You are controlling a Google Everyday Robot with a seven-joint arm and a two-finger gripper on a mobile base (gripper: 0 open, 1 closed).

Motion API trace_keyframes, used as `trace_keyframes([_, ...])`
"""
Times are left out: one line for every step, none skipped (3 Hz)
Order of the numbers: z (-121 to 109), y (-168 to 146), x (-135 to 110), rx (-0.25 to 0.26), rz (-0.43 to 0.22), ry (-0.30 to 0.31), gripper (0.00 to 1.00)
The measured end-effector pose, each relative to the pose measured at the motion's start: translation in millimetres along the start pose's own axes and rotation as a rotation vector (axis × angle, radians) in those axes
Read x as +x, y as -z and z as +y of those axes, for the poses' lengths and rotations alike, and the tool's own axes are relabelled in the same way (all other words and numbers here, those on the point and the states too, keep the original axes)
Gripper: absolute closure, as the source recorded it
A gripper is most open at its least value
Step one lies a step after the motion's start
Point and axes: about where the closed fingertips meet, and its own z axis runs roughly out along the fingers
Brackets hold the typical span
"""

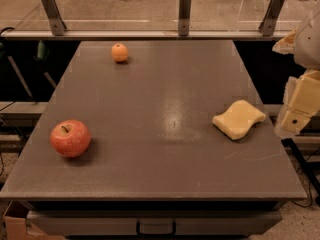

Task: Move orange near sponge

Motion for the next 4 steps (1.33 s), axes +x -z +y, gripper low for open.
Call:
trace_keyframes([0.0, 0.0, 0.0, 0.0, 0.0, 0.0, 0.0])
trace_keyframes([-7.9, -13.2, -6.4, -0.004, -0.062, -0.007, 0.0])
trace_keyframes([-30.3, -50.1, -39.7, -0.018, -0.186, 0.023, 0.0])
trace_keyframes([-62.3, -89.4, -98.0, -0.005, -0.34, 0.078, 0.0])
